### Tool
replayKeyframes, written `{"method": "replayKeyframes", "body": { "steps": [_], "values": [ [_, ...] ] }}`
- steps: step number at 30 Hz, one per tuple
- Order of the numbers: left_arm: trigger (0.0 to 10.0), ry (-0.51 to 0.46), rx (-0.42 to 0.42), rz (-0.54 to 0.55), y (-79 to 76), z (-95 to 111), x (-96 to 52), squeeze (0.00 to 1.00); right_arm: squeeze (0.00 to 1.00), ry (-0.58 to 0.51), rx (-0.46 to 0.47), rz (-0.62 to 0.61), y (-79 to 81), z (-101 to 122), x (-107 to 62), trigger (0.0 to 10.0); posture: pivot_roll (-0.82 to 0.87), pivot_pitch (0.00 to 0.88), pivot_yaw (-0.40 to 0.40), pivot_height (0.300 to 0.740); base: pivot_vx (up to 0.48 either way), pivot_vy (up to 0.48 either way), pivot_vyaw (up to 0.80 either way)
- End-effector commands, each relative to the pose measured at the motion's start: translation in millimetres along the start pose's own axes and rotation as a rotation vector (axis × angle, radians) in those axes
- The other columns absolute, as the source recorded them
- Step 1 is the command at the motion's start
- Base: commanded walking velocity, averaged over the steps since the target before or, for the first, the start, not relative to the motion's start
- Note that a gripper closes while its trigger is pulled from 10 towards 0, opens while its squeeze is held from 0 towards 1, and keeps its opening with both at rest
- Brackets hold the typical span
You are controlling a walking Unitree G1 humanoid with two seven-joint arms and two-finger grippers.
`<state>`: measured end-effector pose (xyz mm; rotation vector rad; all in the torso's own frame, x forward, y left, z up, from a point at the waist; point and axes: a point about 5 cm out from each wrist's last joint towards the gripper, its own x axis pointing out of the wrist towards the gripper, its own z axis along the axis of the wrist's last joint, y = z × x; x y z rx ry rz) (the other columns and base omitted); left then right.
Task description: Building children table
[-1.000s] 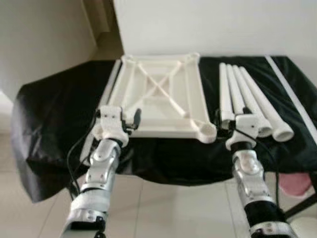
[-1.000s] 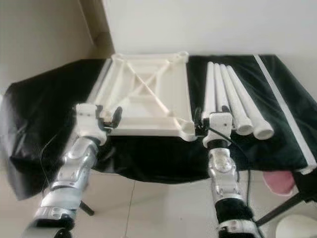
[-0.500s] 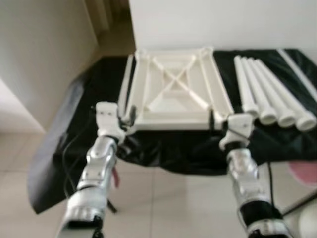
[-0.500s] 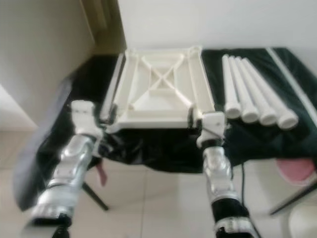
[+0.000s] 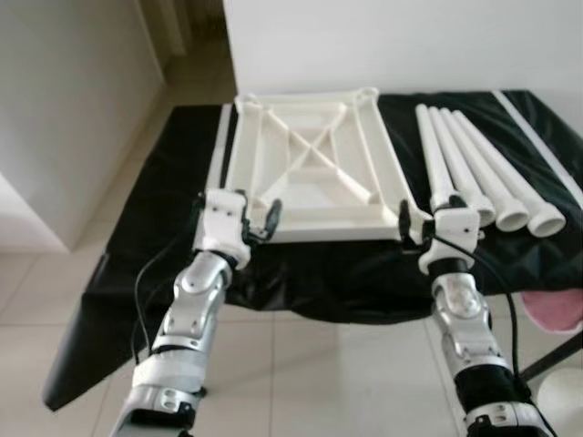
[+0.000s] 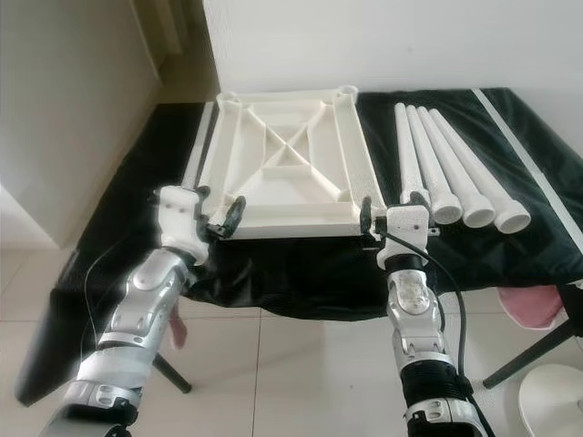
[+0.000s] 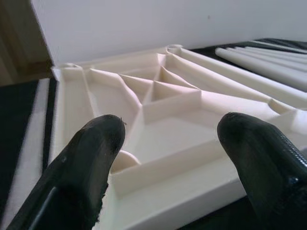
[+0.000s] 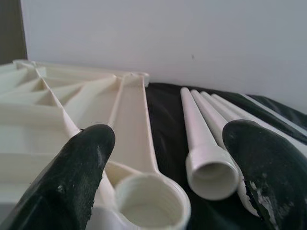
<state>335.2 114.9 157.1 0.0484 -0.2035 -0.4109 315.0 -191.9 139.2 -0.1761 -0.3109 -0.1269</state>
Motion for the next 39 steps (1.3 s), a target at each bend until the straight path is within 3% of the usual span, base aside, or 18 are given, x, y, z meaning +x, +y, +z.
{"method": "replayKeyframes", "body": {
  "steps": [1,11,25,39],
  "values": [
    [10.0,0.011,-0.016,0.001,2.4,-2.4,-2.2,0.0,0.0,0.024,0.01,-0.018,-2.9,-4.0,-4.4,10.0,-0.06,0.003,0.043,0.74,0.0,0.0,0.0],
    [10.0,0.049,-0.058,-0.058,-12.5,-10.7,-2.2,0.0,0.0,0.068,-0.019,-0.084,-15.7,-10.1,-8.7,10.0,-0.08,0.017,0.055,0.74,0.0,0.0,0.0],
    [10.0,0.052,-0.087,-0.053,-9.9,-11.3,-2.1,0.0,0.0,0.077,-0.02,-0.108,-18.2,-10.1,-8.0,10.0,-0.08,0.02,0.055,0.74,0.0,0.0,0.0],
    [10.0,0.046,-0.09,-0.053,-8.7,-8.1,0.3,0.0,0.0,0.078,-0.019,-0.112,-17.6,-9.9,-6.0,10.0,-0.07,0.018,0.055,0.74,0.255,0.0,0.0]
  ]
}}
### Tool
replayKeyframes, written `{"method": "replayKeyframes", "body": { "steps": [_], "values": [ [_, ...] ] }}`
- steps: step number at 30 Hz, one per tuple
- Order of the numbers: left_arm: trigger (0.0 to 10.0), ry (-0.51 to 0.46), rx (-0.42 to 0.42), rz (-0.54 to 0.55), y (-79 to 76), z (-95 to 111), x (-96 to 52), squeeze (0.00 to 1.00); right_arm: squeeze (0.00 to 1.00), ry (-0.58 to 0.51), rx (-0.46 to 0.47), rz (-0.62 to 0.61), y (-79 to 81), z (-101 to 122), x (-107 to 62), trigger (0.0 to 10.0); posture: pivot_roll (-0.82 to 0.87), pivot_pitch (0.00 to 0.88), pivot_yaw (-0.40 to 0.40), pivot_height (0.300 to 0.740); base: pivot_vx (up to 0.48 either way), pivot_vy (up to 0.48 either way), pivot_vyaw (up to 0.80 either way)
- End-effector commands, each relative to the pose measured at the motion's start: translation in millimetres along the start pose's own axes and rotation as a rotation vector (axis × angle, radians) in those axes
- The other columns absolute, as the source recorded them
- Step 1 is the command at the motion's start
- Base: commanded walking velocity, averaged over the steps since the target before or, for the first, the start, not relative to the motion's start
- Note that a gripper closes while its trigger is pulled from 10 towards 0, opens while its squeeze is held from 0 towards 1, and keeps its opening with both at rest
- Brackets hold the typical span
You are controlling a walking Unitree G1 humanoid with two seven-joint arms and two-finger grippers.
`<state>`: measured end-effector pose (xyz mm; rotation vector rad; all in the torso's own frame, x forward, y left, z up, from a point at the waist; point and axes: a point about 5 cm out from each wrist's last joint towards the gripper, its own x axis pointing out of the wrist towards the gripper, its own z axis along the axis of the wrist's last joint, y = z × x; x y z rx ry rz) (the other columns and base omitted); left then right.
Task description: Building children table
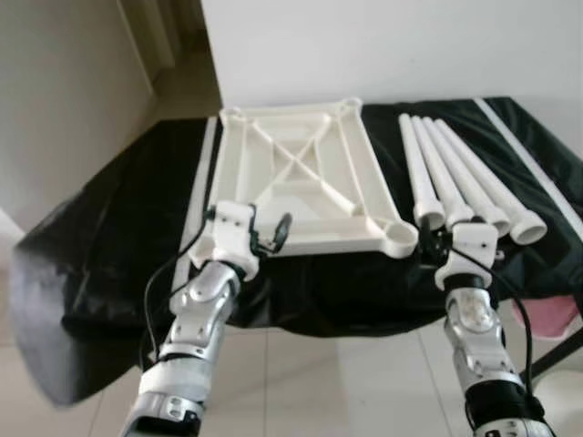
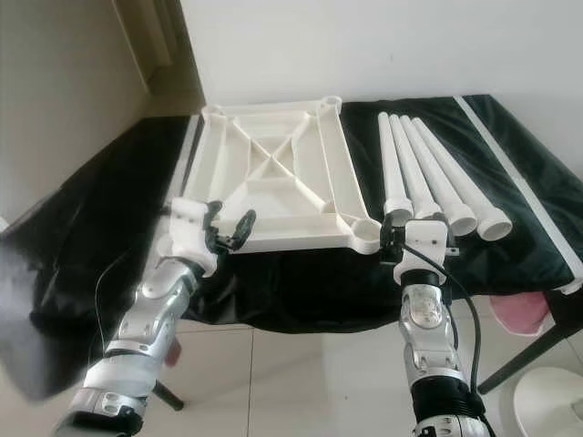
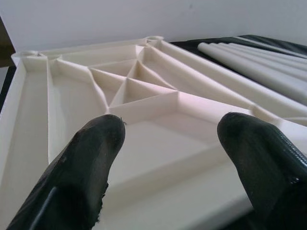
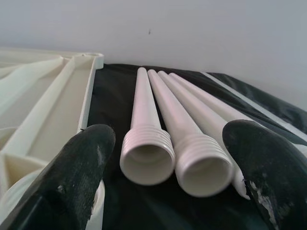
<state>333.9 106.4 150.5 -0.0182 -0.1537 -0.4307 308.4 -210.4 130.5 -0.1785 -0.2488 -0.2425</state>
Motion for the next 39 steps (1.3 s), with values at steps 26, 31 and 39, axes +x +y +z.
{"method": "replayKeyframes", "body": {
  "steps": [26,31,39],
  "values": [
    [10.0,-0.039,-0.09,0.009,-1.2,8.1,1.2,0.0,0.0,-0.007,0.013,0.007,0.0,2.8,-1.9,10.0,-0.08,0.033,0.058,0.74,0.168,0.0,-0.28],
    [10.0,-0.054,-0.1,-0.042,-5.1,13.6,2.9,0.0,0.0,-0.011,0.017,-0.016,-3.2,5.4,0.3,10.0,-0.08,0.034,0.062,0.74,0.0,0.0,0.0],
    [10.0,-0.083,-0.096,-0.215,-17.3,27.9,4.3,0.0,0.0,-0.025,0.038,-0.021,-6.7,17.1,8.4,10.0,-0.08,0.038,0.063,0.74,0.0,0.0,0.0]
  ]
}}
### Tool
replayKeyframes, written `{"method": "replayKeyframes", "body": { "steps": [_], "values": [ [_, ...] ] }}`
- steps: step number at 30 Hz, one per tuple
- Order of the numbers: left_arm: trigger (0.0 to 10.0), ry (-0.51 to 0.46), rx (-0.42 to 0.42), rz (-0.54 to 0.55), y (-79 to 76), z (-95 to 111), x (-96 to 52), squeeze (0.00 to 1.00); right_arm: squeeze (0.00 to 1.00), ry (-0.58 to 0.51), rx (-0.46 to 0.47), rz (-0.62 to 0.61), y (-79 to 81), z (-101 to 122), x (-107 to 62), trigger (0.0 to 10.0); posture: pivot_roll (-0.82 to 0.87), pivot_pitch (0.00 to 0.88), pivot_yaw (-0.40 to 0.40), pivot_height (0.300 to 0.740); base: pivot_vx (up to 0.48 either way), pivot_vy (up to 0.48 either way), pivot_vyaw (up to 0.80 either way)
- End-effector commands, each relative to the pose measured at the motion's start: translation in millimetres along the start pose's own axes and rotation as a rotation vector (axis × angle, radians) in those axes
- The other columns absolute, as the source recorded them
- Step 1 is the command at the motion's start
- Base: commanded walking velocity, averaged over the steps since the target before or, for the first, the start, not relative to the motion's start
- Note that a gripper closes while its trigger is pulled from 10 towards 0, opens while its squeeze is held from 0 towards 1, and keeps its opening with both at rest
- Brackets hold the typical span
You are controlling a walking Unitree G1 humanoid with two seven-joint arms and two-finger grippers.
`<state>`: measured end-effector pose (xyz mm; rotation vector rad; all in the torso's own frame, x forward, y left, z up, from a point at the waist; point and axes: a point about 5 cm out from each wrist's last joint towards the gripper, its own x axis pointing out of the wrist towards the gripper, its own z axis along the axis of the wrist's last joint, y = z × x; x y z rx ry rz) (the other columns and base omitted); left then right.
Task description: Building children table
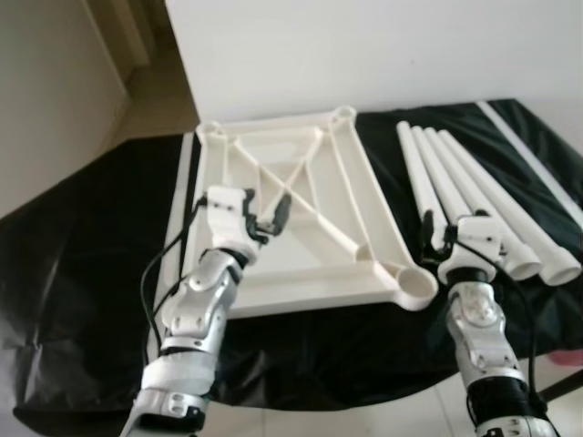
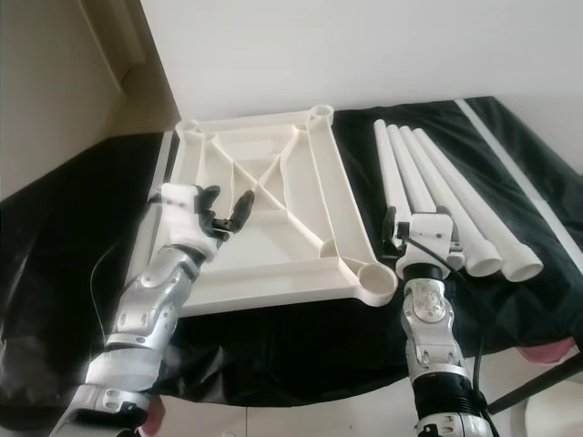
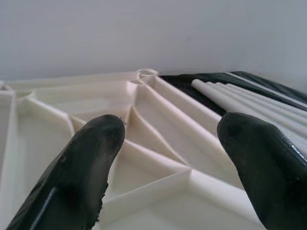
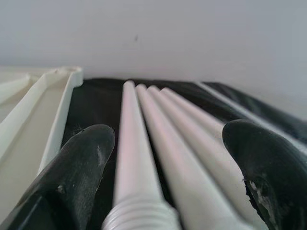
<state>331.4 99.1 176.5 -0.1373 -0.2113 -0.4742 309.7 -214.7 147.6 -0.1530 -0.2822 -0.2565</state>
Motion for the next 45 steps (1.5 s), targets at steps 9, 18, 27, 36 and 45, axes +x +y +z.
{"method": "replayKeyframes", "body": {
  "steps": [9,18,27,36,45],
  "values": [
    [10.0,0.058,0.017,-0.282,-25.9,5.1,3.2,0.0,0.0,0.092,0.069,0.074,0.8,7.2,9.9,10.0,-0.09,0.039,0.078,0.74,0.0,0.0,0.0],
    [10.0,0.099,-0.001,-0.3,-37.2,3.3,4.4,0.0,0.0,0.187,0.079,0.293,5.6,12.2,17.8,10.0,-0.1,0.044,0.115,0.74,0.0,0.0,0.0],
    [10.0,0.104,-0.048,-0.328,-48.4,3.6,4.9,0.0,0.0,0.295,0.081,0.376,-0.2,10.7,18.3,10.0,-0.11,0.043,0.114,0.74,0.0,0.0,0.0],
    [10.0,0.108,-0.03,-0.344,-50.5,5.7,6.1,0.0,0.0,0.438,0.104,0.432,-3.7,3.6,16.1,10.0,-0.12,0.031,0.117,0.74,0.0,0.0,0.0],
    [10.0,0.114,-0.043,-0.352,-54.1,5.3,4.6,0.0,0.0,0.503,0.149,0.466,2.8,-2.6,10.5,10.0,-0.12,0.025,0.111,0.74,0.0,0.0,0.0]
  ]
}}
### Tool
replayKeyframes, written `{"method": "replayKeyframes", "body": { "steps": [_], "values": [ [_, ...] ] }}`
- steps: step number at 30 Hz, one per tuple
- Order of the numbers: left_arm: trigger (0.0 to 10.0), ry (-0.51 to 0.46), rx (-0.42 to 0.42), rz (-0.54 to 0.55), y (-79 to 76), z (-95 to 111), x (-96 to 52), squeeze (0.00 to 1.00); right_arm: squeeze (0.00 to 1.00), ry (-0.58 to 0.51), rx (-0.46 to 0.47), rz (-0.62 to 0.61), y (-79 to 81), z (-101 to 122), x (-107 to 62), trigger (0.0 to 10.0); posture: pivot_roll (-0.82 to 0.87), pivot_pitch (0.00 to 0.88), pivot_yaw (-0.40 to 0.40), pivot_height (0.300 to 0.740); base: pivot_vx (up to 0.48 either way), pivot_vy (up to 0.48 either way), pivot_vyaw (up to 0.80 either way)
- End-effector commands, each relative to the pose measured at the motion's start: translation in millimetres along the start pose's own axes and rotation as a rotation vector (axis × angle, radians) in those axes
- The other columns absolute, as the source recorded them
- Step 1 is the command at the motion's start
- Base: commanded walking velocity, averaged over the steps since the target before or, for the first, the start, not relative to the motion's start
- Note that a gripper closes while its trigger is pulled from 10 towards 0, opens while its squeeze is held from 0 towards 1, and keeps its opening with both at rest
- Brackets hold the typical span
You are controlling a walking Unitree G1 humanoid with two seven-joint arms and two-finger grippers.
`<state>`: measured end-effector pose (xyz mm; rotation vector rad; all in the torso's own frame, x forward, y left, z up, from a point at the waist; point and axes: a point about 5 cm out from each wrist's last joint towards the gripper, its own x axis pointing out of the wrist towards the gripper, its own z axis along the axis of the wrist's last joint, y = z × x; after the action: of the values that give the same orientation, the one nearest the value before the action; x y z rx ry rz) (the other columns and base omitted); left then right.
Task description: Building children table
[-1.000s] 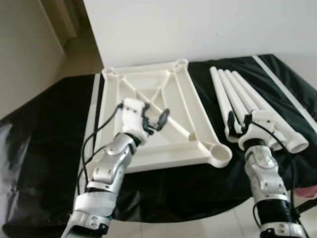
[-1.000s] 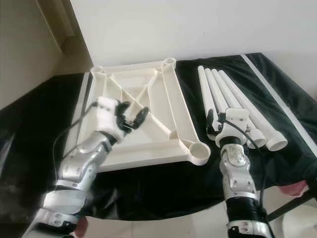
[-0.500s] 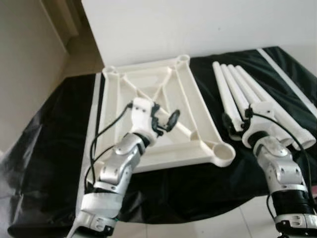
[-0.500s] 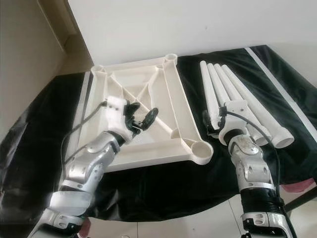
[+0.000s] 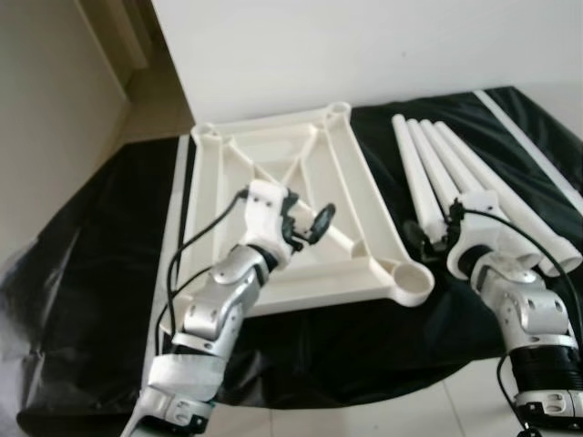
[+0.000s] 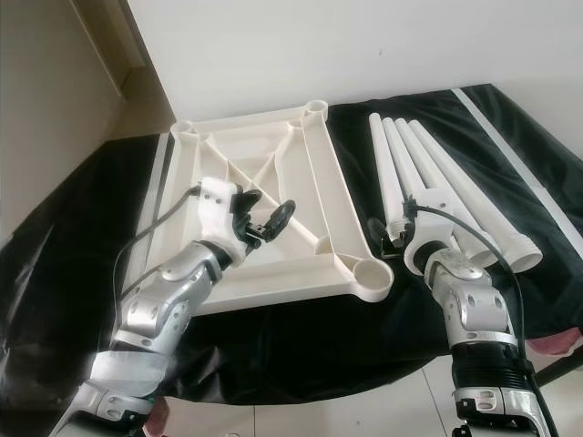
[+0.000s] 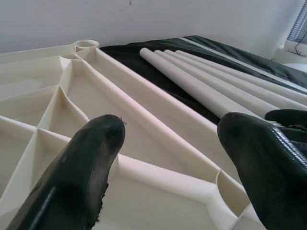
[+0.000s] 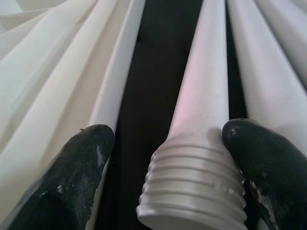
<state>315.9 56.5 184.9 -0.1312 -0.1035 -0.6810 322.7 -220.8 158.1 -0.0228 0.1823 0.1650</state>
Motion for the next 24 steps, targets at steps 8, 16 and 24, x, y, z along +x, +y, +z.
{"method": "replayKeyframes", "body": {
  "steps": [8,16,24],
  "values": [
    [10.0,0.008,0.0,-0.151,-10.1,0.9,-2.7,0.0,0.0,0.105,0.131,0.061,13.7,-20.6,2.3,10.0,-0.12,0.025,0.108,0.74,0.0,0.0,0.0],
    [10.0,0.014,-0.009,-0.157,-11.6,0.1,-2.2,0.0,0.0,0.122,0.145,0.034,8.7,-20.8,9.0,10.0,-0.12,0.019,0.113,0.74,0.0,0.0,0.0],
    [10.0,0.021,-0.015,-0.165,-14.7,-0.9,-2.5,0.0,0.0,0.141,0.188,0.027,10.9,-24.4,9.6,0.0,-0.12,0.019,0.111,0.74,0.0,0.0,0.0]
  ]
}}
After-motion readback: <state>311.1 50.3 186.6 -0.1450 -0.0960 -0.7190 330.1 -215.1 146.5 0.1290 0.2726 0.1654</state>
